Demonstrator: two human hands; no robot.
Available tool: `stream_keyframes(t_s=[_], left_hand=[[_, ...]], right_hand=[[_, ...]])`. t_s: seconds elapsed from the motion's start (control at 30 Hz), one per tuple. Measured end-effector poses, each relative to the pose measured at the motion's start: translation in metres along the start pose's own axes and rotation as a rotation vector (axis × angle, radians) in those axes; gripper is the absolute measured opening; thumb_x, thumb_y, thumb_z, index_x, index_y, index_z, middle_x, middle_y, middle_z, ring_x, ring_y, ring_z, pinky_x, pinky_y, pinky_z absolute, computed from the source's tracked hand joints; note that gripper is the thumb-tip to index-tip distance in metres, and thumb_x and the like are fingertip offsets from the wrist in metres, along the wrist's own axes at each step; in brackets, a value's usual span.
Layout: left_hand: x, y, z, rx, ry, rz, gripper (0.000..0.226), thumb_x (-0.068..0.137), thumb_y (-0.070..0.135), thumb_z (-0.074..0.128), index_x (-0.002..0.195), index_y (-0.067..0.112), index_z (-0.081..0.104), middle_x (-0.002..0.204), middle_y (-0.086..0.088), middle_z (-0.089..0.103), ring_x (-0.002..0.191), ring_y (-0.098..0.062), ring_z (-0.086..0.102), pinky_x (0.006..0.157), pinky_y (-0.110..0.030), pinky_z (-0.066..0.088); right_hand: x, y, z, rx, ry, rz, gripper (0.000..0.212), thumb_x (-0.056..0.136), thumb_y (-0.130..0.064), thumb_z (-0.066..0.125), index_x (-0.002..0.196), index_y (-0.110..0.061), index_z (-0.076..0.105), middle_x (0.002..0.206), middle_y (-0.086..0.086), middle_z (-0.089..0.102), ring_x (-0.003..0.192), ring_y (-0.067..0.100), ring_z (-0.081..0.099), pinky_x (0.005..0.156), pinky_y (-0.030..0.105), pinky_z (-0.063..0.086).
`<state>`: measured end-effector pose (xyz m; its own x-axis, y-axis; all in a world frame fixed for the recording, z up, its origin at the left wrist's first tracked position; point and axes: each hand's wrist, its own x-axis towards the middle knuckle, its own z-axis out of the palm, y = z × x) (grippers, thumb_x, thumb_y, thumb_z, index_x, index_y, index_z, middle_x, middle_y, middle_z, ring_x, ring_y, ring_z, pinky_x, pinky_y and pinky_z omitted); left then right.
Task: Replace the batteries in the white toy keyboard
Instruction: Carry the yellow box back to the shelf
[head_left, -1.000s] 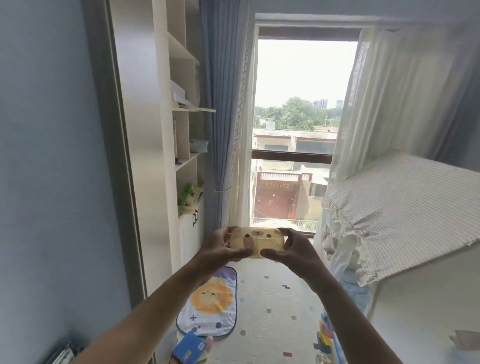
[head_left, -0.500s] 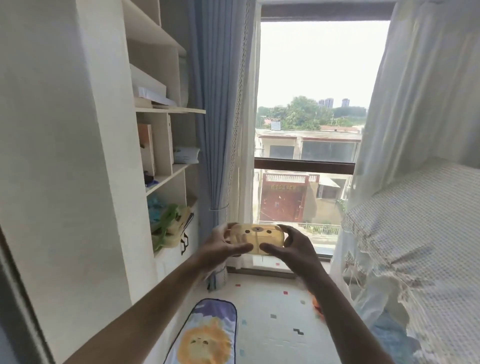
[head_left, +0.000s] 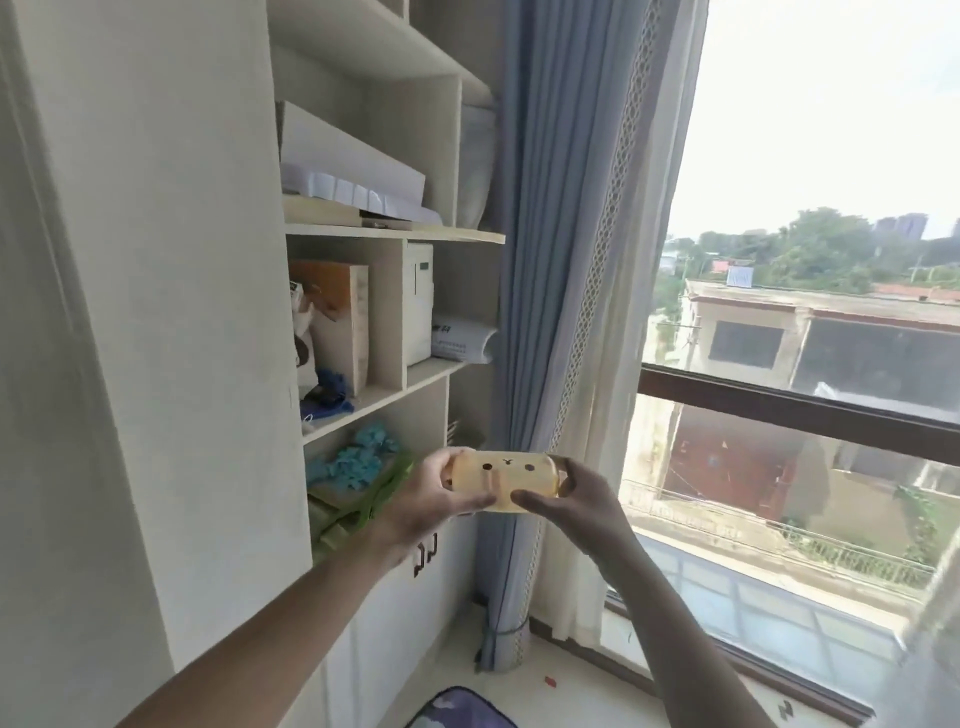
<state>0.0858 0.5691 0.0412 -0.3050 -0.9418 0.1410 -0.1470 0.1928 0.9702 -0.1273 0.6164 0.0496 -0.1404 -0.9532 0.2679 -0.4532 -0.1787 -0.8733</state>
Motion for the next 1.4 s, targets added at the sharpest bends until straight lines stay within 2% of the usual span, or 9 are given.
stream_keyframes(t_s=[0.13,0.23,0.47,0.6,0.7,0.97,1.1,1.27,1.4], left_hand=[[0.073,-0.011,0.007,0.034,0.098,0.015,0.080,0.069,0.037,0.092,0.137,0.016,0.054,0.119,-0.003,0.070,0.106,-0.018,0.070,0.091,-0.037,0.061],[0.134,-0.019,0.012,0.038,0.158,0.008,0.075,0.076,0.033,0.088,0.140,0.019,0.052,0.119,0.001,0.069,0.105,-0.015,0.069,0.092,-0.034,0.059],[0.258,-0.034,0.016,0.106,0.349,-0.047,0.103,0.062,0.052,0.089,0.150,0.028,0.042,0.129,0.005,0.064,0.113,-0.017,0.066,0.103,-0.042,0.053],[0.325,-0.043,0.017,0.211,0.544,-0.050,0.087,0.063,0.049,0.089,0.139,0.031,0.050,0.128,0.006,0.061,0.117,-0.016,0.060,0.103,-0.039,0.051],[0.368,-0.054,0.019,0.295,0.714,-0.092,0.100,0.047,0.063,0.089,0.134,0.031,0.053,0.125,0.010,0.063,0.114,-0.016,0.061,0.098,-0.037,0.052],[0.441,-0.069,-0.009,0.350,1.001,-0.216,0.096,0.054,0.054,0.093,0.136,0.022,0.053,0.128,0.007,0.065,0.113,-0.015,0.063,0.098,-0.037,0.055],[0.471,-0.085,-0.031,0.369,1.066,-0.217,0.095,0.050,0.052,0.092,0.131,0.020,0.056,0.119,0.009,0.067,0.107,-0.013,0.066,0.088,-0.028,0.056],[0.501,-0.108,-0.054,0.452,1.067,-0.230,0.063,0.064,0.038,0.094,0.115,0.027,0.058,0.105,0.016,0.066,0.097,-0.004,0.065,0.070,-0.010,0.047],[0.517,-0.126,-0.069,0.511,1.090,-0.269,0.056,0.068,0.045,0.090,0.111,0.025,0.060,0.099,0.016,0.068,0.092,-0.001,0.066,0.064,-0.007,0.046]], right_hand=[[0.090,0.029,-0.002,0.026,-0.064,-0.031,0.049,0.060,-0.040,0.091,0.102,-0.030,0.068,0.092,-0.010,0.075,0.084,0.005,0.071,0.079,0.030,0.060],[0.161,0.051,-0.003,0.056,-0.100,-0.045,0.043,0.062,-0.031,0.093,0.097,-0.030,0.068,0.087,-0.010,0.075,0.074,-0.004,0.068,0.071,0.018,0.056],[0.313,0.088,0.000,0.069,-0.225,-0.062,0.060,0.059,-0.041,0.093,0.110,-0.023,0.069,0.097,-0.010,0.076,0.089,0.006,0.071,0.082,0.027,0.058],[0.401,0.105,0.012,0.090,-0.311,-0.135,0.065,0.053,-0.051,0.090,0.109,-0.025,0.069,0.097,-0.011,0.075,0.090,0.006,0.071,0.088,0.034,0.058],[0.463,0.118,0.027,0.094,-0.414,-0.188,0.060,0.055,-0.051,0.090,0.104,-0.025,0.068,0.095,-0.010,0.075,0.088,0.008,0.071,0.087,0.036,0.059],[0.574,0.119,0.087,0.126,-0.662,-0.276,0.066,0.067,-0.044,0.089,0.121,-0.017,0.062,0.109,-0.007,0.071,0.101,0.012,0.066,0.081,0.024,0.049],[0.613,0.124,0.121,0.140,-0.758,-0.278,0.045,0.073,-0.031,0.087,0.112,-0.023,0.065,0.099,-0.013,0.069,0.085,-0.006,0.062,0.064,0.006,0.043],[0.652,0.134,0.166,0.110,-0.834,-0.270,0.062,0.064,-0.037,0.092,0.118,-0.022,0.067,0.109,-0.009,0.074,0.101,0.008,0.069,0.084,0.022,0.055],[0.678,0.139,0.193,0.083,-0.908,-0.284,0.062,0.062,-0.036,0.093,0.116,-0.022,0.067,0.107,-0.009,0.074,0.095,0.003,0.068,0.068,0.010,0.049]])
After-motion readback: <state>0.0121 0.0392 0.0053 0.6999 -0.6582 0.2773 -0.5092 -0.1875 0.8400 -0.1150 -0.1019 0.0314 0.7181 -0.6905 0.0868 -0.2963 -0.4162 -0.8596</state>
